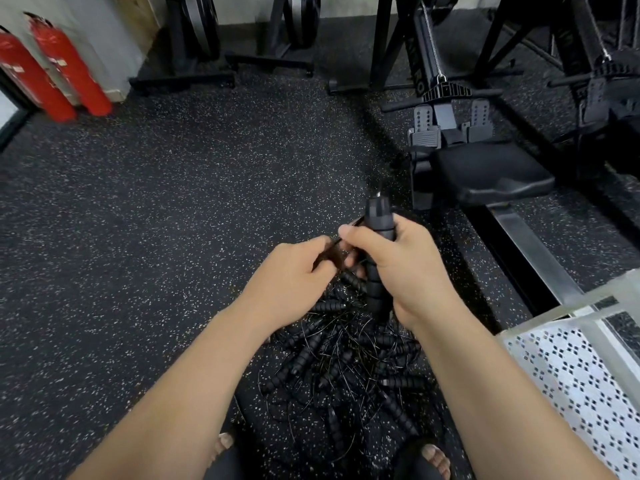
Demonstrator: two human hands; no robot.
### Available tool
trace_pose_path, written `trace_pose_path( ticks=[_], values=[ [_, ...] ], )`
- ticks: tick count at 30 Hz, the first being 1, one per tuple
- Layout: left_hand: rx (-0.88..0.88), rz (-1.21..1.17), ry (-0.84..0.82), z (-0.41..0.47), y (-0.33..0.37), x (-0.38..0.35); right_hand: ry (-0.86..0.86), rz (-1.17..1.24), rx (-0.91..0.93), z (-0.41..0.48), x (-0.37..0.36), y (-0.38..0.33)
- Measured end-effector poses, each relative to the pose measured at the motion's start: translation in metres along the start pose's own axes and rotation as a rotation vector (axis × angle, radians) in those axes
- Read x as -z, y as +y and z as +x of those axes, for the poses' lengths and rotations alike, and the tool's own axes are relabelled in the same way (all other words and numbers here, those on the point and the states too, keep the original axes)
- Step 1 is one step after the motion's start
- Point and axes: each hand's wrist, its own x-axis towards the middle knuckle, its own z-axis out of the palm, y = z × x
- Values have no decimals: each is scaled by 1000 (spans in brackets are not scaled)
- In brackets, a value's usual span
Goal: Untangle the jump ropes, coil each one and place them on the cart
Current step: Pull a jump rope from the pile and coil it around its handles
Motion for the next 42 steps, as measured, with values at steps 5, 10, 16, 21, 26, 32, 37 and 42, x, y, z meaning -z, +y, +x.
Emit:
trace_pose_path(
  ticks=[5, 10, 16, 21, 26, 32, 37, 42],
  values=[
    [17, 44, 31, 1, -11, 15, 137, 98, 92, 3, 15, -16],
    [55, -29, 33, 3, -17, 18, 193, 172, 163, 4, 24, -22],
    [122, -65, 67, 9, -24, 20, 198, 261, 196, 5, 22, -24],
    [173, -189, 40, 9, -33, 21, 229, 342, 231, 3, 22, -33],
    [224, -314, 9, 5, -41, 23, 252, 380, 226, 5, 32, -38],
    [-53, 62, -10, -1, -10, -2, 191, 415, 112, 5, 31, -35],
    [-178, -198, 28, 2, -4, -28, 85, 360, 56, 3, 17, -27],
    [-139, -16, 89, 4, -8, -22, 135, 363, 75, 4, 21, -29]
  ],
)
